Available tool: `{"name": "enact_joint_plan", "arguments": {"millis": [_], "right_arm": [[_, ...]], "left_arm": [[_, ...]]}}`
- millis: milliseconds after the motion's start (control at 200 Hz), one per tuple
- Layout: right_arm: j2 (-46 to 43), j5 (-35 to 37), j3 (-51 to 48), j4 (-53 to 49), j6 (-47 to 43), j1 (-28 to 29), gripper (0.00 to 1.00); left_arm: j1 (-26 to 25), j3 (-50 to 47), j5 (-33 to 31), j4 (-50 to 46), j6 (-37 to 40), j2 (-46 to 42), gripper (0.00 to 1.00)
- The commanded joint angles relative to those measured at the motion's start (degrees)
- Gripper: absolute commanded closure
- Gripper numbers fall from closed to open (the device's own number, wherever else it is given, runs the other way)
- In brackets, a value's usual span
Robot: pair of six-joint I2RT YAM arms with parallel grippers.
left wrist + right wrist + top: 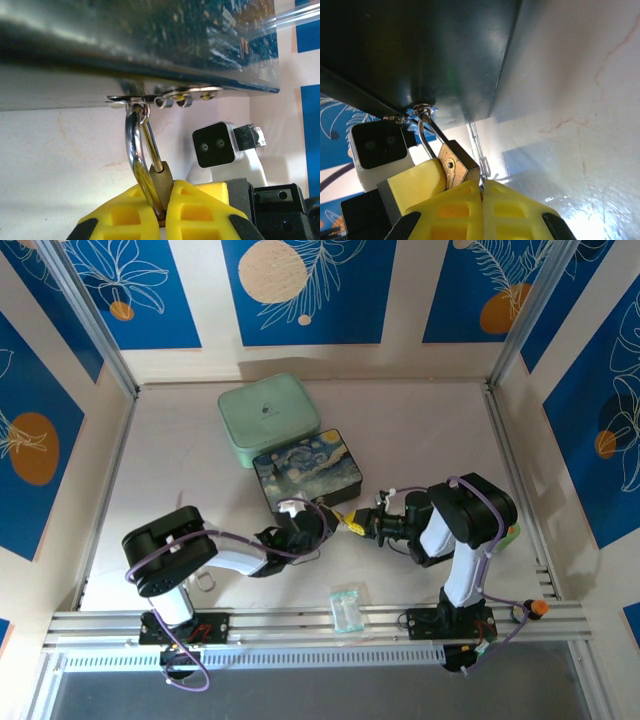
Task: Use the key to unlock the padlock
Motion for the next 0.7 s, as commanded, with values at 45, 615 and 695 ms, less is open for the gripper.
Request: {"name": "enact_joint_plan", "arguments": {"millis": [45,615,695], "right_arm": [[-4.2,4.4,0.7,2.3,2.8,3.7,1.00],[-9.8,10.4,-2.4,-7.2,0.0,6.2,0.76],[-12.6,11.1,-1.7,-12.2,-1.5,6.7,0.75]], "left_arm": [[-2.9,2.8,8.1,0.7,-4.2,0.7,1.00],[-2.8,1.7,3.6,-5.2,-2.2,-0.9,1.00],[-2.8,1.6,3.4,-5.4,-2.2,-0.9,1.00]]}}
